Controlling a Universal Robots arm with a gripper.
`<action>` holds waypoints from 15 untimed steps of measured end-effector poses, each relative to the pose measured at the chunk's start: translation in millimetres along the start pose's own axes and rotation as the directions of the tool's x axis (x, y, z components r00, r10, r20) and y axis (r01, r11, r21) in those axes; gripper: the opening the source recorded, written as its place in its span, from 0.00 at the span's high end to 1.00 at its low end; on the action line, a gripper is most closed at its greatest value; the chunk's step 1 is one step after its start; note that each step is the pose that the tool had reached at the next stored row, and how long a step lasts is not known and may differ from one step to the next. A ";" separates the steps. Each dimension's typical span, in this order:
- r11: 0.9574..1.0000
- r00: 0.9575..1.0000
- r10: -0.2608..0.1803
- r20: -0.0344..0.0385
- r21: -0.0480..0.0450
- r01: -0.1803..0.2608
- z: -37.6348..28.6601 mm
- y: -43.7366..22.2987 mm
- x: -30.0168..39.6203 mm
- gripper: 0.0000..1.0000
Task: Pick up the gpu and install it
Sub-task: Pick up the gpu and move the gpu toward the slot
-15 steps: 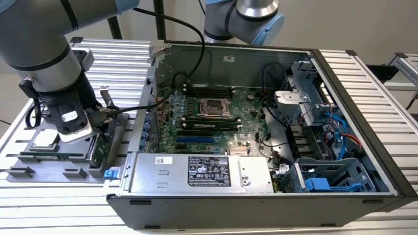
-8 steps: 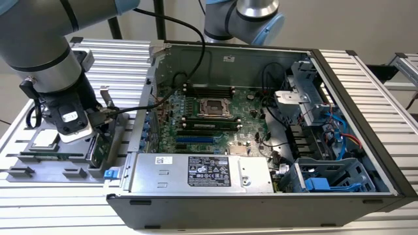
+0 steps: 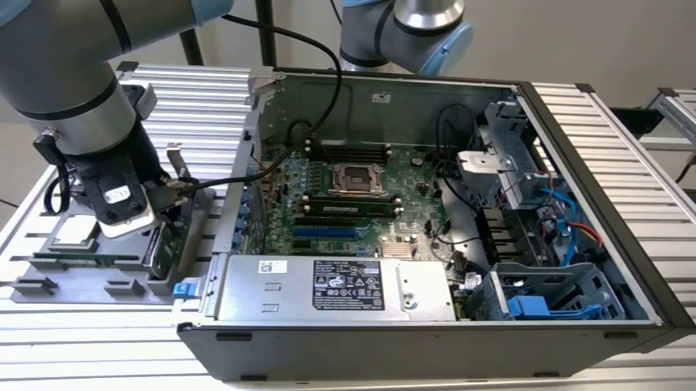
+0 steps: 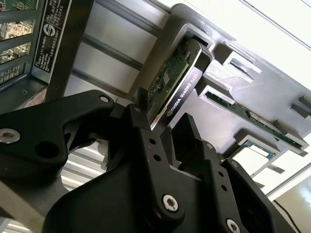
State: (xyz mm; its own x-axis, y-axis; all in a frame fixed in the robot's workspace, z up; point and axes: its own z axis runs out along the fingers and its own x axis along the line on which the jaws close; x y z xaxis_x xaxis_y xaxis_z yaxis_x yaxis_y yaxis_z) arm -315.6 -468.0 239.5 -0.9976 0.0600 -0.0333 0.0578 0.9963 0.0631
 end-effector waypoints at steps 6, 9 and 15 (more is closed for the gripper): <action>1.000 1.000 0.000 0.000 0.000 0.000 0.0 0.0 0.0 0.00; 1.000 1.000 0.000 0.000 0.000 0.000 0.0 0.0 0.0 0.00; 1.000 1.000 0.000 0.000 0.000 0.000 0.0 0.0 0.0 0.00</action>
State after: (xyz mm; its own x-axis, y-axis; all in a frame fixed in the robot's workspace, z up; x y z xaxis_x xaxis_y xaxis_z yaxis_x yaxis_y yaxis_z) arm -315.6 -468.0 239.5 -0.9977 0.0595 -0.0332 0.0573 0.9964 0.0631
